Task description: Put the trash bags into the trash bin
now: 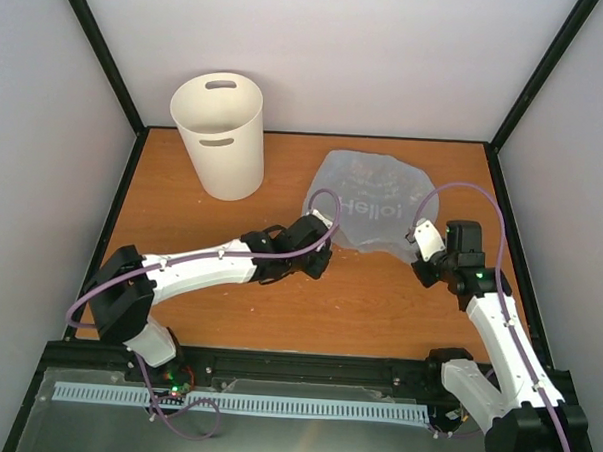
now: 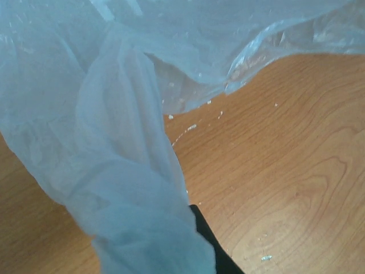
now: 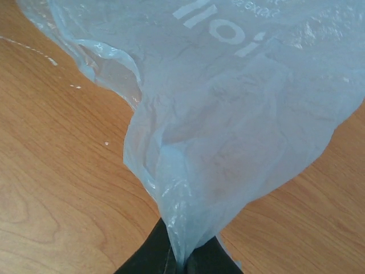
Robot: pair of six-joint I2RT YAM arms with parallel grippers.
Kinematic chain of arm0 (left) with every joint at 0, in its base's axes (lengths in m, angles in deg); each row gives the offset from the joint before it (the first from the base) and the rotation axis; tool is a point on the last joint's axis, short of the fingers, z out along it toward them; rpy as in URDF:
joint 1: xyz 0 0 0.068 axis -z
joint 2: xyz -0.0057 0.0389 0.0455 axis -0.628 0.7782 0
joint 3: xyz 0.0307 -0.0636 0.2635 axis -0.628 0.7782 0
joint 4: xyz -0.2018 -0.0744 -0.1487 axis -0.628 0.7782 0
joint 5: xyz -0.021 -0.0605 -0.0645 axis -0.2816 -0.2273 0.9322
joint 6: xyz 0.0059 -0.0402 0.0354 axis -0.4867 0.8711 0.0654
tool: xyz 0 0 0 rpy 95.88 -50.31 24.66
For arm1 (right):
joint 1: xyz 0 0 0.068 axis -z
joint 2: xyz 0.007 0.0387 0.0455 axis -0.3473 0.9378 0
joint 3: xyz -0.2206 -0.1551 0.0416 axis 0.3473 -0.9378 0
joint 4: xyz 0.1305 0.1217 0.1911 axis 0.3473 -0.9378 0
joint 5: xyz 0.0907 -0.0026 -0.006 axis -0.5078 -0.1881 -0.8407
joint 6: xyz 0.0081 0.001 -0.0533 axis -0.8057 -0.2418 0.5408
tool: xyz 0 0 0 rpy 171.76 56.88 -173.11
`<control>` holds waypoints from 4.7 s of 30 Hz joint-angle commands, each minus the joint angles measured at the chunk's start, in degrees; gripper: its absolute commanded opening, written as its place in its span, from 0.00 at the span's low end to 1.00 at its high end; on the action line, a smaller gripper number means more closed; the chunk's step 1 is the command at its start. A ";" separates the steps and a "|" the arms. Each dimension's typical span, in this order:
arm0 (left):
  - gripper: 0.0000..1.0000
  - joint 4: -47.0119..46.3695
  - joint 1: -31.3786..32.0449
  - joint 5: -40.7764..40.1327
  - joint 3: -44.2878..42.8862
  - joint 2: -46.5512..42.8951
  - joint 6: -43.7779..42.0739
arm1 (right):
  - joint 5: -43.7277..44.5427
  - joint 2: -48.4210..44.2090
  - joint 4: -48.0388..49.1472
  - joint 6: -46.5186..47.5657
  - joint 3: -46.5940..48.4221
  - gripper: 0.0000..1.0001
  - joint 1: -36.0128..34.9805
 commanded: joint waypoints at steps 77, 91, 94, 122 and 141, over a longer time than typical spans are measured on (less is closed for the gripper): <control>0.74 0.77 -0.20 13.12 -0.71 -1.41 -6.52 | 3.07 -3.59 -7.65 -2.35 7.47 0.80 13.44; 0.91 14.63 -2.83 3.97 -5.52 -16.83 -3.11 | -25.73 -5.31 -6.29 -8.68 9.67 0.82 13.42; 0.93 14.93 -5.21 3.82 -5.14 -18.76 -2.87 | -29.33 -5.71 -5.85 -8.95 8.48 0.81 13.40; 0.72 21.00 -31.67 -2.14 -42.16 2.42 -11.94 | -35.29 -3.04 -5.05 -8.41 8.43 0.79 13.02; 0.64 21.71 -35.35 -4.20 -52.70 19.79 -19.99 | -35.37 -8.30 -4.52 -8.47 7.25 0.79 12.86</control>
